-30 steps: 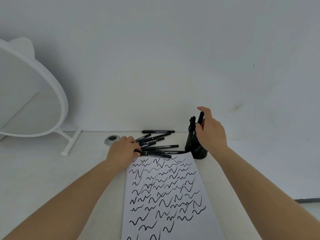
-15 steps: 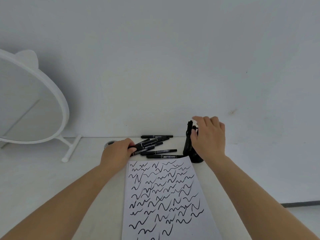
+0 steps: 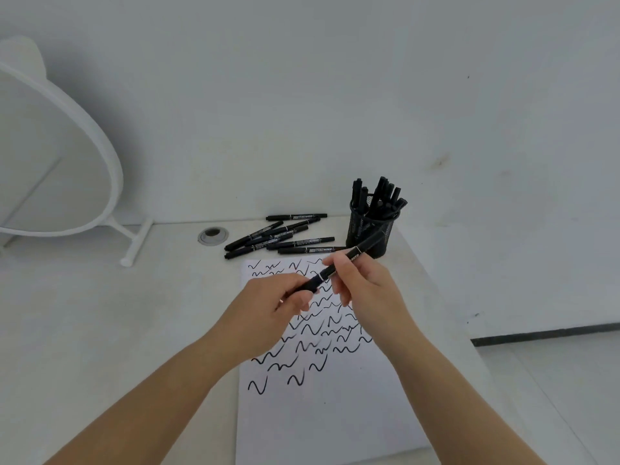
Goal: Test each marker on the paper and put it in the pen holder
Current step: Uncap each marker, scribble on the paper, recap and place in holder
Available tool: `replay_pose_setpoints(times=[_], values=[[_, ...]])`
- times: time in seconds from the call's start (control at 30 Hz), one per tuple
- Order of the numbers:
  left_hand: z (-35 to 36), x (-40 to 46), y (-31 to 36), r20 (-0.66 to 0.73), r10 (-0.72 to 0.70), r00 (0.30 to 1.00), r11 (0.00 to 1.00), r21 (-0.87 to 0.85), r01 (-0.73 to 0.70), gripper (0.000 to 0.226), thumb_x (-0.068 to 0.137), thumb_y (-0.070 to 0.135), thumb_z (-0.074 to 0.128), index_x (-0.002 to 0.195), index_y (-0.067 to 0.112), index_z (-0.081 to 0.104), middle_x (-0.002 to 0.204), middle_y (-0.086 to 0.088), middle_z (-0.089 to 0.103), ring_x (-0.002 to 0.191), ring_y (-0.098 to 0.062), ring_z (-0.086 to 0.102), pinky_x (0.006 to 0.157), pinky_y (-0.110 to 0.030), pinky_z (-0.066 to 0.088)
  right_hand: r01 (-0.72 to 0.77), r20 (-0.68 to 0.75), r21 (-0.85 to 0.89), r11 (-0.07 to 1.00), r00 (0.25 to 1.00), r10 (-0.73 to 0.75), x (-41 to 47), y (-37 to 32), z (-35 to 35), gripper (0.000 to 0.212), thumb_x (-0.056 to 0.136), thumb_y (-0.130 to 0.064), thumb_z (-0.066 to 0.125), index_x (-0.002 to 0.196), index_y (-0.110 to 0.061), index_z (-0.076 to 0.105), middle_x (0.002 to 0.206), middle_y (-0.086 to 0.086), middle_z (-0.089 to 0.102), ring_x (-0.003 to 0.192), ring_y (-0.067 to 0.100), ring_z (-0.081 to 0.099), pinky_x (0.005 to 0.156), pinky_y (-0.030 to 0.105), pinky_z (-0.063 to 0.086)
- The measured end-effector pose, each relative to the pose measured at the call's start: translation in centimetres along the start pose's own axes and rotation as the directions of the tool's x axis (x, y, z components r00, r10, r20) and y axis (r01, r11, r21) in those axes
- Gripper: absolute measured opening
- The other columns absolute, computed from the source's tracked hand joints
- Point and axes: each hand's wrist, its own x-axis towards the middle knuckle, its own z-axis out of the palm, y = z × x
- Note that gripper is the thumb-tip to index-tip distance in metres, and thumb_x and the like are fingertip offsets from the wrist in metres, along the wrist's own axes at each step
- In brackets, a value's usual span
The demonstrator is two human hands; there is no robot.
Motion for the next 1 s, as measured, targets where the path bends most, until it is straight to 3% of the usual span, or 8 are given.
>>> replay_pose_setpoints(times=[0.13, 0.23, 0.33, 0.43, 0.53, 0.7, 0.8, 1.0], values=[[1.1, -1.1, 0.6, 0.005, 0.008, 1.0, 0.995, -0.104, -0.008, 0.021, 0.094, 0.031, 0.043, 0.076, 0.032, 0.055, 0.057, 0.012, 0.05, 0.048, -0.006, 0.04, 0.047, -0.015, 0.033, -0.072, 0.038, 0.074, 0.995, 0.997, 0.069, -1.1, 0.6, 0.1, 0.024, 0.093, -0.028, 0.049, 0.075, -0.018, 0.062, 0.05, -0.009, 0.055, 0.046, 0.005, 0.044, 0.048, 0.014, 0.037], [2.2, -1.4, 1.0, 0.023, -0.027, 0.999, 0.993, -0.118, 0.029, 0.026, 0.095, 0.033, 0.039, 0.071, 0.03, 0.049, 0.054, 0.011, 0.042, 0.047, -0.006, 0.033, 0.047, -0.019, 0.028, -0.084, -0.03, 0.082, 0.993, 0.996, 0.086, -1.4, 1.4, 0.1, 0.029, 0.094, -0.03, 0.048, 0.071, -0.017, 0.06, 0.047, -0.008, 0.054, 0.044, 0.006, 0.044, 0.046, 0.013, 0.036], [3.0, -1.3, 1.3, -0.068, 0.013, 0.998, 0.992, 0.126, -0.005, 0.022, 0.095, 0.035, 0.035, 0.08, 0.023, 0.046, 0.057, 0.008, 0.045, 0.051, -0.011, 0.039, 0.049, -0.026, 0.029, -0.124, -0.123, 0.094, 0.988, 0.983, 0.136, -1.5, 2.1, 0.7, 0.032, 0.093, -0.03, 0.048, 0.065, -0.018, 0.059, 0.042, -0.008, 0.049, 0.04, 0.004, 0.04, 0.04, 0.011, 0.032], [2.9, -1.9, 0.7, -0.172, 0.127, 0.977, 0.917, 0.395, -0.049, 0.025, 0.096, 0.039, 0.028, 0.088, 0.022, 0.046, 0.065, 0.01, 0.048, 0.06, -0.014, 0.045, 0.053, -0.029, 0.034, -0.173, -0.344, 0.326, 0.929, 0.894, 0.287, 0.0, 2.4, -1.4, 0.034, 0.095, -0.027, 0.044, 0.064, -0.017, 0.053, 0.047, -0.002, 0.042, 0.04, 0.008, 0.036, 0.04, 0.015, 0.031], [1.9, -3.4, -0.7, -0.157, 0.144, 0.977, 0.946, 0.313, -0.089, 0.023, 0.094, 0.041, 0.027, 0.083, 0.029, 0.044, 0.058, 0.014, 0.042, 0.054, -0.007, 0.042, 0.049, -0.022, 0.03, -0.096, -0.512, 0.372, 0.923, 0.808, 0.29, 0.3, 2.7, -5.1, 0.029, 0.095, -0.029, 0.044, 0.07, -0.015, 0.052, 0.051, -0.003, 0.043, 0.04, 0.006, 0.037, 0.045, 0.02, 0.032], [2.1, -3.6, -3.1, -0.046, 0.071, 0.996, 0.986, 0.152, -0.063, 0.019, 0.094, 0.04, 0.034, 0.078, 0.031, 0.041, 0.053, 0.009, 0.043, 0.053, -0.011, 0.04, 0.048, -0.02, 0.028, -0.162, -0.318, 0.009, 0.987, 0.935, 0.156, -3.4, 4.8, -3.5, 0.024, 0.084, -0.026, 0.063, 0.063, -0.018, 0.054, 0.043, -0.007, 0.052, 0.042, 0.006, 0.045, 0.049, 0.022, 0.039], [2.9, -3.5, -3.3, -0.009, 0.035, 0.999, 0.993, 0.117, -0.034, 0.016, 0.095, 0.035, 0.039, 0.082, 0.029, 0.046, 0.056, 0.01, 0.047, 0.053, -0.009, 0.042, 0.051, -0.024, 0.033, -0.148, -0.193, -0.054, 0.988, 0.972, 0.135, -5.1, 6.1, -2.3, 0.022, 0.082, -0.017, 0.065, 0.063, -0.015, 0.055, 0.043, -0.003, 0.054, 0.041, 0.008, 0.048, 0.045, 0.014, 0.037], [3.6, -3.7, -4.0, 0.021, -0.032, 0.999, 0.994, 0.107, 0.03, 0.016, 0.095, 0.034, 0.041, 0.079, 0.036, 0.044, 0.06, 0.011, 0.054, 0.059, -0.009, 0.048, 0.052, -0.018, 0.034, -0.109, -0.198, -0.139, 0.984, 0.977, 0.08, -5.7, 7.3, -1.9, 0.023, 0.081, -0.014, 0.06, 0.062, -0.025, 0.055, 0.048, 0.003, 0.06, 0.045, 0.012, 0.052, 0.048, 0.018, 0.04]])
